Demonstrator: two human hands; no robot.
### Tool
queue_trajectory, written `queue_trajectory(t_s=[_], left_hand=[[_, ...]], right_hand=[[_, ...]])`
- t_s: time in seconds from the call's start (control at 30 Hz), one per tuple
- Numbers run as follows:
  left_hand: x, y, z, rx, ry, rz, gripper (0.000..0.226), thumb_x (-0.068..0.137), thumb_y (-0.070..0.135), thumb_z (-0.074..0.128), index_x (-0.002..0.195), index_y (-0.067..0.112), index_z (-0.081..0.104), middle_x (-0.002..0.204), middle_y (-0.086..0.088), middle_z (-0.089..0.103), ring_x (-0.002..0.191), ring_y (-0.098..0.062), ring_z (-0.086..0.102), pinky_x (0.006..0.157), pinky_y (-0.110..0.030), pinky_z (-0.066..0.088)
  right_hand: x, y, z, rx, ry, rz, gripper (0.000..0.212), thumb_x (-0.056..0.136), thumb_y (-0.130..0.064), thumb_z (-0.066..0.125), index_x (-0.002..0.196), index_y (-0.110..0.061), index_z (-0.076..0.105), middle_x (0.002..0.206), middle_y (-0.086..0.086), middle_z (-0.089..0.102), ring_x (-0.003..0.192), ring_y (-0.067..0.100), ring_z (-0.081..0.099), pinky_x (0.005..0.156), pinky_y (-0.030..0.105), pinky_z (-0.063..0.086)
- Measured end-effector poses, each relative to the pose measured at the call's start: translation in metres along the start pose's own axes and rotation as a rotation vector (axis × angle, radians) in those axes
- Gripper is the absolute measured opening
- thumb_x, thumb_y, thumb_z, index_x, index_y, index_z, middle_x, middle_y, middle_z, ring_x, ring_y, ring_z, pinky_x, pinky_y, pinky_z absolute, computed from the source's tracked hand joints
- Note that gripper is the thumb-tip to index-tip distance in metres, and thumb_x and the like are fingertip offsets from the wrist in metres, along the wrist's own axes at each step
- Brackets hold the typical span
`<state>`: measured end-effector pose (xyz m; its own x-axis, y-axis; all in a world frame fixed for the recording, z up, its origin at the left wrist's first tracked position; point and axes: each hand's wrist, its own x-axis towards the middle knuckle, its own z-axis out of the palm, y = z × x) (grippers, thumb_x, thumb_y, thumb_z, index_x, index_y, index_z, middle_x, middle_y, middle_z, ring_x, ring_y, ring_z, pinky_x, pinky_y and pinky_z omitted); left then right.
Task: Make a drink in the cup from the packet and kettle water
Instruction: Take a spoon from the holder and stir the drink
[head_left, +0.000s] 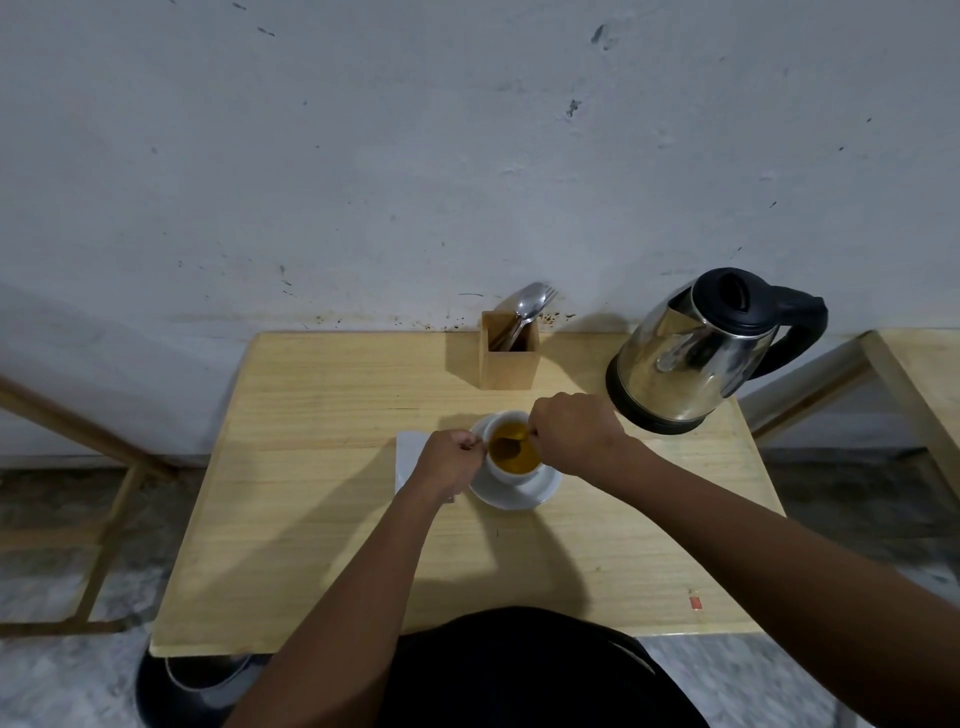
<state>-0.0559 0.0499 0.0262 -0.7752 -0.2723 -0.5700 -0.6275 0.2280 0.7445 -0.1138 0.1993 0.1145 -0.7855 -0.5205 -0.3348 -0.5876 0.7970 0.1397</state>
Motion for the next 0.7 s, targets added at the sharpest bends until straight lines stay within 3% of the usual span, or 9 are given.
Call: queue_trajectory(t_s=[0.17,0.3,0.4,0.5,0.6,0.7], left_hand=[[0.0014,-0.0006,0.0000,0.006,0.000,0.012,0.020,0.091,0.030,0.058,0.095,0.016,0.071,0.088,-0.006,0.068,0.055,-0.018,0.051,0.051,-0.027,0.043],[0.0011,-0.0008,0.0003,0.002,0.008,0.026,0.022,0.092,0.028,0.058,0.101,0.012,0.071,0.089,-0.006,0.066,0.054,-0.013,0.049,0.048,-0.022,0.039],[0.0003,-0.0011,0.0001,-0.004,0.006,0.036,0.022,0.092,0.027,0.057,0.101,0.012,0.071,0.092,-0.010,0.068,0.057,-0.017,0.055,0.052,-0.023,0.041],[-0.0004,-0.0010,0.0010,-0.022,0.017,0.043,0.024,0.092,0.026,0.058,0.105,0.010,0.071,0.101,-0.011,0.071,0.083,-0.027,0.066,0.060,-0.025,0.043],[-0.0005,-0.0010,0.0004,-0.021,0.004,0.026,0.021,0.092,0.027,0.057,0.096,0.012,0.071,0.082,-0.005,0.066,0.064,-0.019,0.056,0.052,-0.024,0.043],[-0.0018,-0.0004,-0.0006,-0.042,-0.001,-0.010,0.016,0.092,0.027,0.057,0.086,0.017,0.069,0.067,-0.001,0.057,0.047,-0.015,0.043,0.045,-0.023,0.038]], right_hand=[[0.0014,0.0032,-0.0006,-0.063,0.047,0.029,0.016,0.097,-0.016,0.047,0.099,-0.015,0.063,0.086,0.002,0.066,0.066,0.020,0.049,0.056,0.030,0.036],[0.0004,0.0088,-0.0018,-0.096,0.042,0.030,0.016,0.096,-0.013,0.047,0.103,-0.014,0.062,0.094,0.003,0.067,0.068,0.020,0.049,0.057,0.030,0.035],[-0.0008,0.0090,-0.0033,-0.066,0.003,0.004,0.013,0.096,-0.020,0.048,0.101,-0.013,0.058,0.084,0.001,0.061,0.068,0.019,0.050,0.054,0.029,0.033],[-0.0009,0.0052,-0.0015,-0.005,-0.024,-0.013,0.013,0.094,-0.028,0.051,0.089,-0.016,0.052,0.065,-0.003,0.045,0.063,0.016,0.049,0.048,0.026,0.030],[0.0016,0.0008,0.0036,0.007,0.017,-0.002,0.015,0.095,-0.026,0.048,0.086,-0.016,0.054,0.068,-0.002,0.052,0.057,0.016,0.046,0.047,0.025,0.028],[0.0033,0.0013,0.0047,-0.038,0.059,0.015,0.018,0.096,-0.018,0.046,0.097,-0.016,0.064,0.076,0.000,0.057,0.063,0.019,0.051,0.051,0.027,0.033]])
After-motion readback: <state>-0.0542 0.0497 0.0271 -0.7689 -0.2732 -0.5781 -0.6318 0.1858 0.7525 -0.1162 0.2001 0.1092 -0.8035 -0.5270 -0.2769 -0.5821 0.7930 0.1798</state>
